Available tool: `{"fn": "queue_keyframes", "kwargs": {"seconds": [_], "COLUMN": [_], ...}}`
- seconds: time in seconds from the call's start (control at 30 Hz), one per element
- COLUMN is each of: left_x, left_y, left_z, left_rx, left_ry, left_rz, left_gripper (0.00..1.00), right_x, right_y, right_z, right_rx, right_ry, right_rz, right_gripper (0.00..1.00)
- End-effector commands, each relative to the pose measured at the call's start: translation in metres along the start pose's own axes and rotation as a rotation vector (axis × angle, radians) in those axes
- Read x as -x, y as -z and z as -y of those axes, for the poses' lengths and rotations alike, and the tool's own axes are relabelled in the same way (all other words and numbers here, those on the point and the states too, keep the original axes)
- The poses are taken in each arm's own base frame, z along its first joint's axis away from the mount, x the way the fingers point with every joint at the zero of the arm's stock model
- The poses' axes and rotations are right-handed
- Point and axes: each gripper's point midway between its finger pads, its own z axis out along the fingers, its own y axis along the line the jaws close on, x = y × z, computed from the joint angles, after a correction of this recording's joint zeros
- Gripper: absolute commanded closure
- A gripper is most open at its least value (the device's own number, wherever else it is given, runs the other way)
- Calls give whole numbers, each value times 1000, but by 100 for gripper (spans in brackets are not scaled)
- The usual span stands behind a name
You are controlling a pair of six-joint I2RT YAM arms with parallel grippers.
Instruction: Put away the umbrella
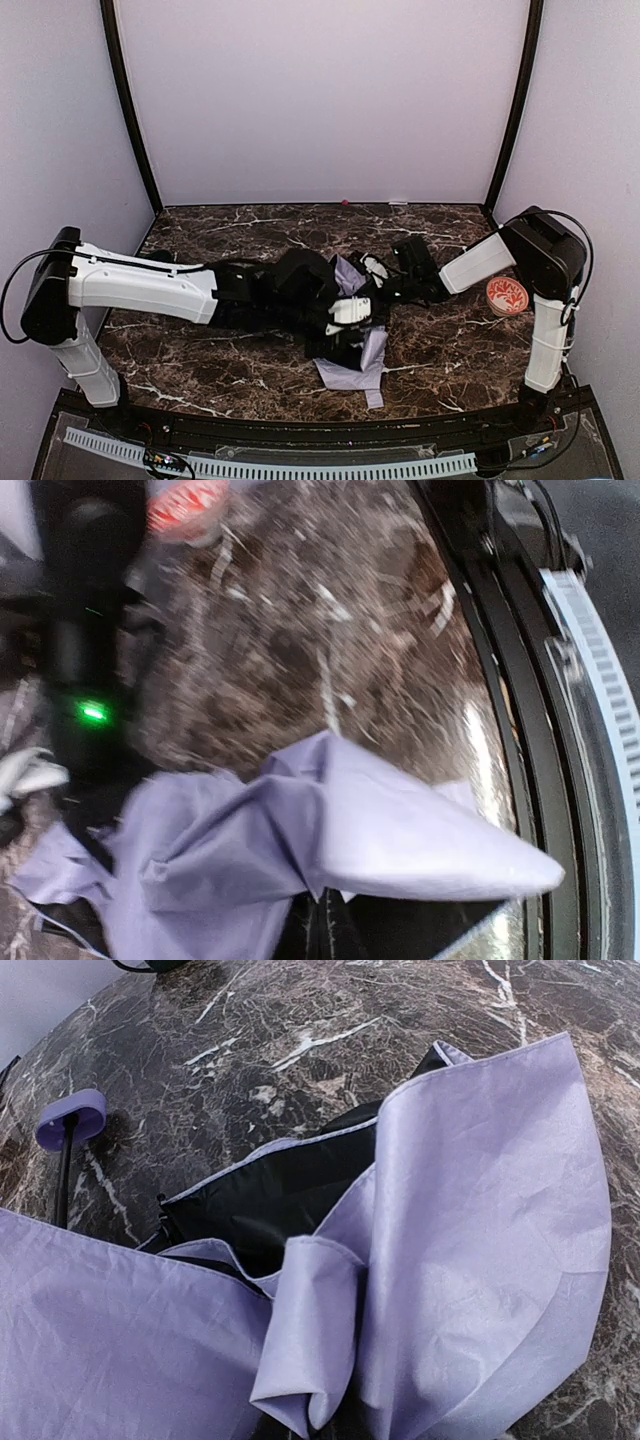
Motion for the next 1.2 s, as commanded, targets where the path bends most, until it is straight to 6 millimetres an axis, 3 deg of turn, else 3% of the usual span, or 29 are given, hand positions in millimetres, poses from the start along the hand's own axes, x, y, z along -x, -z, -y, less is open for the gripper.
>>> {"fn": "queue_keyframes", "kwargs": {"seconds": [0.0,0.27,0.37,0.43,0.57,0.7,0.87,1.0,1.17], "left_x": [56,30,-2,-37,-94,-133,-150,-172,-178], "left_y": [50,33,17,0,-37,-63,-69,-79,-82], "left_z": [-75,-179,-215,-230,-231,-221,-215,-211,-209], "left_rx": [133,221,263,277,258,247,237,238,240], "left_ry": [55,158,222,261,316,342,303,254,239], "left_rz": [205,183,123,64,-51,-134,-165,-230,-248], "left_gripper": [100,100,100,100,100,100,100,100,100], "right_x": [-54,-60,-55,-50,-43,-33,-7,21,25], "right_y": [2,-2,-2,-1,1,3,16,40,81], "right_z": [-14,-13,-15,-16,-13,-8,1,0,6], "right_rx": [58,66,79,79,55,18,-47,-97,-226], "right_ry": [-52,-27,-24,-23,-19,-24,-59,-44,-30], "right_rz": [-152,-179,-161,-144,-116,-82,-12,66,85], "right_gripper": [94,94,94,94,94,92,74,57,48]}}
